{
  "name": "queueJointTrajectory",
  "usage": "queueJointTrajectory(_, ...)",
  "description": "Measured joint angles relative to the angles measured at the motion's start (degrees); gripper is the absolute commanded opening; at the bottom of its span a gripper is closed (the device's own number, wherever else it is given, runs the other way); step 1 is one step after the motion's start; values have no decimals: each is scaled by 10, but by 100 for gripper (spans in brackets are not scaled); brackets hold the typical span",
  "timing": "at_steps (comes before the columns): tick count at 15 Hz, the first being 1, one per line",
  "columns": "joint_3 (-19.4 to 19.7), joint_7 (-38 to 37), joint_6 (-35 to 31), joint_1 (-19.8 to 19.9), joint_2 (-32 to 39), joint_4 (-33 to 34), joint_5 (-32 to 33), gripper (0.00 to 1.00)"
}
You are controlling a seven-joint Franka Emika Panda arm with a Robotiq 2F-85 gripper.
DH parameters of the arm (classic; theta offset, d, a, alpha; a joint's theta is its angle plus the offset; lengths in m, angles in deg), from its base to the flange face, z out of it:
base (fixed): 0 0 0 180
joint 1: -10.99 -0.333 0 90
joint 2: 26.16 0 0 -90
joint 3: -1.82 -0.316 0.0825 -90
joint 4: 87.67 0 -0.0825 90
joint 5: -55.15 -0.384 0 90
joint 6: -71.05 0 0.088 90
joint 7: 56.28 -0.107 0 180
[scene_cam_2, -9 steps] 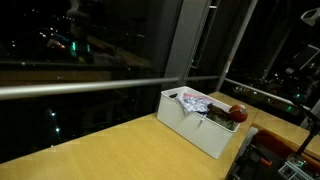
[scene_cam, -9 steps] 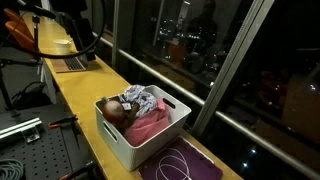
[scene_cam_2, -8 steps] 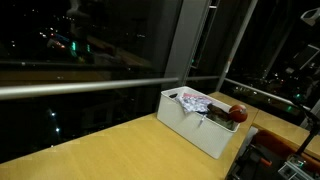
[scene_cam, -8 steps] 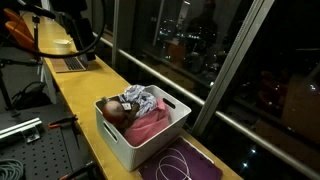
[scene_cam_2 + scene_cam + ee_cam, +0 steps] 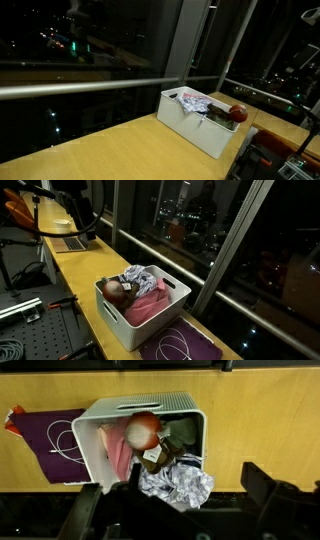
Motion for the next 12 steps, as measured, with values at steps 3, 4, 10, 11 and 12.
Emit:
queueJointTrajectory(3, 0, 0, 0, 0, 0, 0, 0, 100)
queueJointTrajectory(4, 0, 0, 0, 0, 0, 0, 0, 100)
queueJointTrajectory(10, -1, 0, -2, 0, 7, 5, 3, 100)
queueJointTrajectory(11, -2, 1, -8, 0, 12, 8, 4, 100)
queueJointTrajectory(12, -4, 2, -19, 0, 18, 11, 6, 100)
